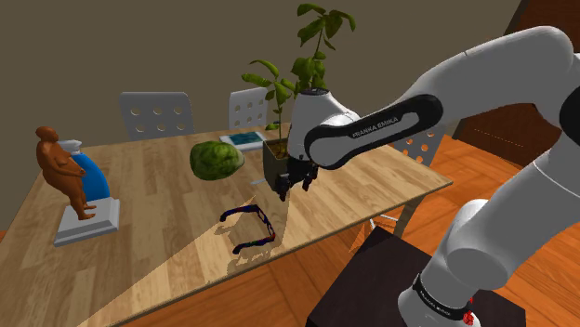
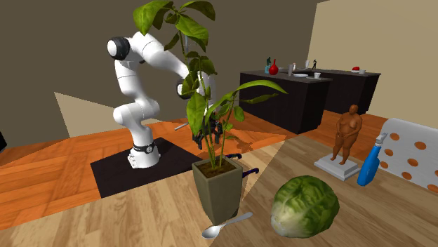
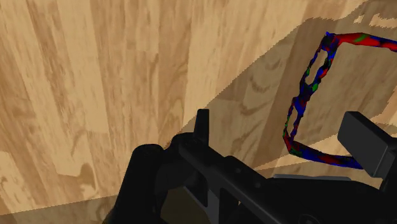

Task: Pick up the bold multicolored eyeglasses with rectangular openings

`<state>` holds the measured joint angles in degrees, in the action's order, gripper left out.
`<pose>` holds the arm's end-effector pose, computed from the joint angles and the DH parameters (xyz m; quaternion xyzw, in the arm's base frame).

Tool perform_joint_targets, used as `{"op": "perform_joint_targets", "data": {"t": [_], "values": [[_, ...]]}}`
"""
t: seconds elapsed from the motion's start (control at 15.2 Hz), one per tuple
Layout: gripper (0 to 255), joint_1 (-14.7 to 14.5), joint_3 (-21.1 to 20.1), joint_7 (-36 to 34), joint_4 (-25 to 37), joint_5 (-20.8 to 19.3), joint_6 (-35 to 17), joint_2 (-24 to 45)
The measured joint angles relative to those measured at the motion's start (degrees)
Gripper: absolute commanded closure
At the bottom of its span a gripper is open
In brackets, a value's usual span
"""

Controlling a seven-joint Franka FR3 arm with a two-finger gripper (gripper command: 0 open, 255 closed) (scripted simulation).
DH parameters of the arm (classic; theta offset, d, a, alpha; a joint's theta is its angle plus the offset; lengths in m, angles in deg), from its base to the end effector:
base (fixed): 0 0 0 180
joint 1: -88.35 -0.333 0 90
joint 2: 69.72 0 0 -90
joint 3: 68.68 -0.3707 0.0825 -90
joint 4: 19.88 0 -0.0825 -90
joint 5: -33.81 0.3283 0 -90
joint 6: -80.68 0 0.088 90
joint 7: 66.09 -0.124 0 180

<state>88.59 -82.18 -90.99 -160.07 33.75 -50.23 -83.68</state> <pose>0.3911 0.0971 0.4659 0.9935 -0.1032 0.0448 0.0149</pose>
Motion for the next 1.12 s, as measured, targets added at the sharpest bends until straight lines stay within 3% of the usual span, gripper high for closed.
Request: {"op": "perform_joint_targets", "data": {"t": [0.59, 1.12], "values": [[0, -0.5, -2.56, -11.88, 9.21, -5.53, -10.22, 20.04], [0, -1.24, -1.77, -14.99, 8.76, -8.7, -16.25, 25.92]]}}
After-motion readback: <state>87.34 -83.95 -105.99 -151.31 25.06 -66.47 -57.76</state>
